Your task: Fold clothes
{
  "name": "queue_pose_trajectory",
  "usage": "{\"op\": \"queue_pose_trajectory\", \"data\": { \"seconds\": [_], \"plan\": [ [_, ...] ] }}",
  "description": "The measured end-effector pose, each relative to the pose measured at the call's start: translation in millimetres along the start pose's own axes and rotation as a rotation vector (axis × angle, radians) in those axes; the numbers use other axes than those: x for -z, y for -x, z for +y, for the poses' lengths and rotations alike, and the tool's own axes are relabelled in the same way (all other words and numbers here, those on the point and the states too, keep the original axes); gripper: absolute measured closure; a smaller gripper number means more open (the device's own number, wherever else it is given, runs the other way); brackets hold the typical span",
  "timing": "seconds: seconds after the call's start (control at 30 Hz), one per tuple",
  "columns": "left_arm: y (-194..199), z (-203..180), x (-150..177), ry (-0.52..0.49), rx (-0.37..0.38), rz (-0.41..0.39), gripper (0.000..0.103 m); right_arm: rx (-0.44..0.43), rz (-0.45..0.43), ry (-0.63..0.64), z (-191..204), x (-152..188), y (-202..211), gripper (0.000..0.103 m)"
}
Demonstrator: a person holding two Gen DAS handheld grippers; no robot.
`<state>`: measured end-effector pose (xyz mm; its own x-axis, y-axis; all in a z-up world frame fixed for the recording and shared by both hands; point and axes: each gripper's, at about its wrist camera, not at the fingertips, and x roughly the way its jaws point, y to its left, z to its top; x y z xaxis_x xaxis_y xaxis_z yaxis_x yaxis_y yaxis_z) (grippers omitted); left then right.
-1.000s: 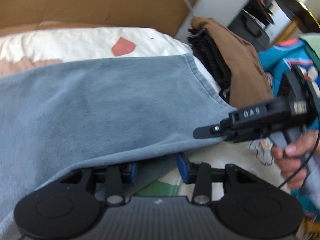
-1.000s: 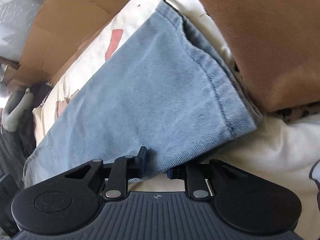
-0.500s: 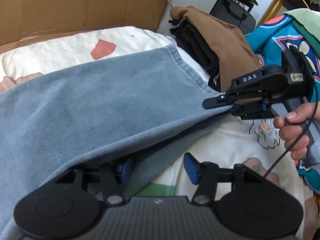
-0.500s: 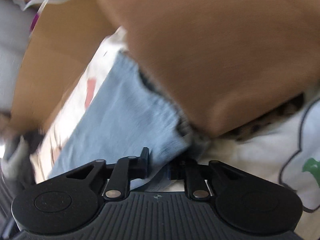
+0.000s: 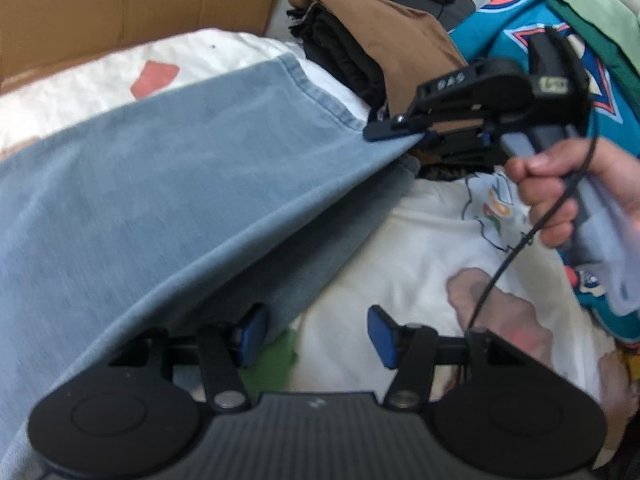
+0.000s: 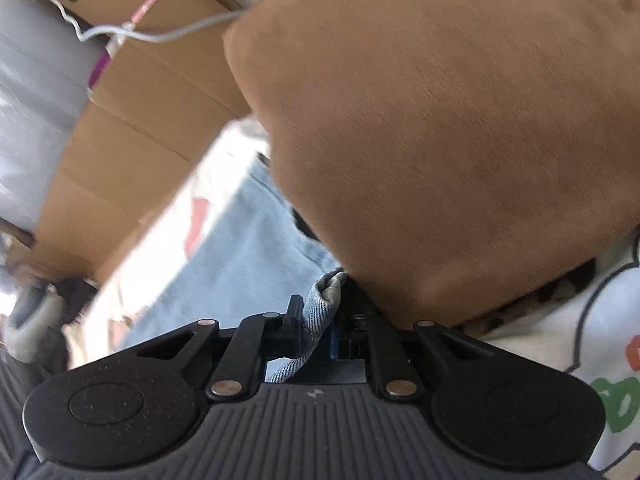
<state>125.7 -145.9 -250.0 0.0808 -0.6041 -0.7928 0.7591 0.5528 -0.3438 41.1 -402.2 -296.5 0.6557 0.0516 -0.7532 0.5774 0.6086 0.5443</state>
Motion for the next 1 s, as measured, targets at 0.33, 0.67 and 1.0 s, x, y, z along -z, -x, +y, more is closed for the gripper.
{"op": "queue_pose_trajectory", "data": {
  "seconds": [0.33,0.67,1.0],
  "plan": [
    [39.0,19.8,19.4,0.188,-0.016,-0.054,0.048,-0.033,-0.028,0.043,-12.7,-2.5,10.2,0.092],
    [111.9,77.0,61.8,0.497,-0.071,-0.151,0.046,0.012,-0.010,0.016,-16.8,-7.3,-2.2,0.086],
    [159.0,114.8,124.2,0.697,-0.189,-0.204,0.045,-0.090,0.106,-0.090,-1.9,5.5,19.4,0.052]
  ]
}}
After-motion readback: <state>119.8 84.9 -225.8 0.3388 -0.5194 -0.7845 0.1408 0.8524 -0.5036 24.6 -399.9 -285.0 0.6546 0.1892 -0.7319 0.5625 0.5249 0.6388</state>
